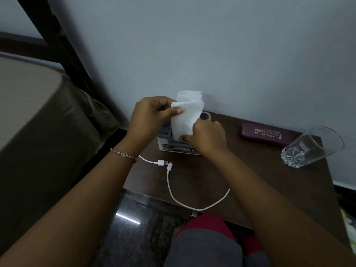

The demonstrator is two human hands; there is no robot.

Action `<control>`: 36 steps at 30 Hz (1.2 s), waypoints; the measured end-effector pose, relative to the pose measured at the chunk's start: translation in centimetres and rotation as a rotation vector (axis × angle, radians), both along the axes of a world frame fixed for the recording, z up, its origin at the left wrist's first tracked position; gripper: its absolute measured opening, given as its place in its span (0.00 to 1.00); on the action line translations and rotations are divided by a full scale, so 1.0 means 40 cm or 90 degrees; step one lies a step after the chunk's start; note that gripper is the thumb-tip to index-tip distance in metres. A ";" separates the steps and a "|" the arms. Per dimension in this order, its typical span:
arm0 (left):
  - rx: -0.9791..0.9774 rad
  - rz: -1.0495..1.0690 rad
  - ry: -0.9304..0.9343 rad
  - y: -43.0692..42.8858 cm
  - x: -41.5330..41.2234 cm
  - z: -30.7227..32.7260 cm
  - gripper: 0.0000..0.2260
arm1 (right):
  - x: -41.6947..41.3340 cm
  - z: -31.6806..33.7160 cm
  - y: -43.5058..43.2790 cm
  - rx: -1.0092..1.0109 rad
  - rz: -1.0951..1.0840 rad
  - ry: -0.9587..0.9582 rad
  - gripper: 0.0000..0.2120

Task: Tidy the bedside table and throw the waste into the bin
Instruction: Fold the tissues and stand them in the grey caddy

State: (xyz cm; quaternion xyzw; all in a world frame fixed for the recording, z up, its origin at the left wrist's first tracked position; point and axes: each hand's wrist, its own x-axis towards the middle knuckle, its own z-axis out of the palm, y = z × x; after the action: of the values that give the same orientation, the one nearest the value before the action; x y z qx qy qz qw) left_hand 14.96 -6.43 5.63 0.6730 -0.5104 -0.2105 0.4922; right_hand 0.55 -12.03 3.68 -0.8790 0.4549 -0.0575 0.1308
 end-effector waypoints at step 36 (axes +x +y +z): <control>0.045 0.047 -0.131 0.019 -0.003 -0.103 0.09 | -0.026 -0.014 -0.019 0.155 -0.116 -0.231 0.19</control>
State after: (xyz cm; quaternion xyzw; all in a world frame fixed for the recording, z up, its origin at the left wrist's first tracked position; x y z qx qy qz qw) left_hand 14.85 -5.68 1.50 0.7261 -0.5255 -0.1398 0.4209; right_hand -0.49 -12.78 3.12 -0.7874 0.5049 -0.1709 0.3096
